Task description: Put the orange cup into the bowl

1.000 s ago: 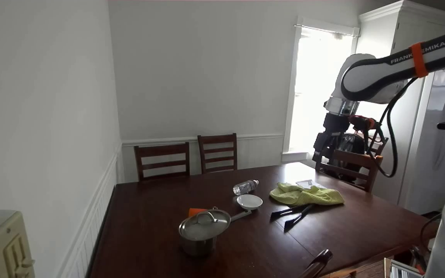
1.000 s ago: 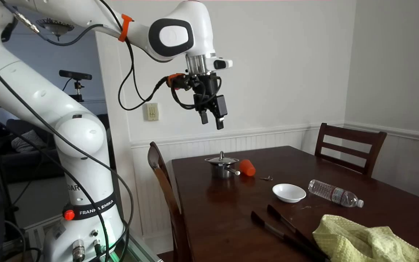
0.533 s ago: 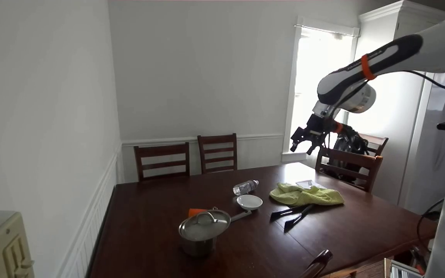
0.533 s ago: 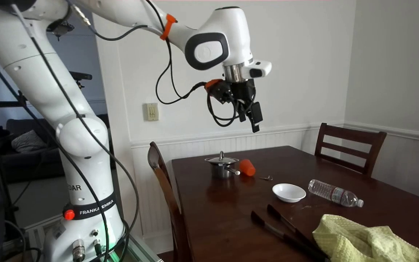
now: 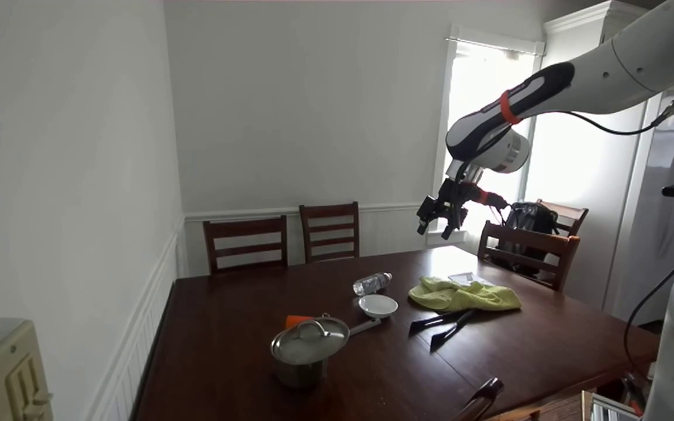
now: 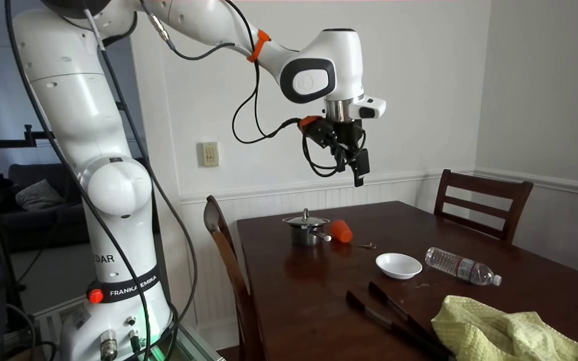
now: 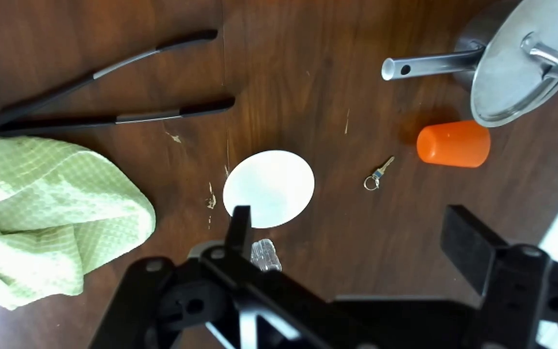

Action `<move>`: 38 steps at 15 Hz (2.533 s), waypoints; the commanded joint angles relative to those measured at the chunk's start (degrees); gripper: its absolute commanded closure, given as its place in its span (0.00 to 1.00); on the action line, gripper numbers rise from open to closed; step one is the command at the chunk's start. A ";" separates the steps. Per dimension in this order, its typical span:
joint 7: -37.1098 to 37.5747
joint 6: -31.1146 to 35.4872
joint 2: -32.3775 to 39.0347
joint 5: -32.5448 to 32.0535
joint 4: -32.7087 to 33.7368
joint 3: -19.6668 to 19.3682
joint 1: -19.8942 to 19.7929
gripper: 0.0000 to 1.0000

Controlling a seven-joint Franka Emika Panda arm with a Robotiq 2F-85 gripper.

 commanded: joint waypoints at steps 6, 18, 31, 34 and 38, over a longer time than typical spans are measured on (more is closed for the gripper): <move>15.01 -9.32 12.70 1.16 11.52 7.28 -3.48 0.00; 53.35 -29.69 41.62 -22.88 49.14 15.97 5.99 0.00; 46.53 -34.02 49.68 -21.18 59.84 19.06 6.97 0.00; 46.38 -36.48 56.66 -20.90 69.83 19.53 8.03 0.00; 45.41 -42.85 65.06 -19.70 80.43 20.11 8.40 0.00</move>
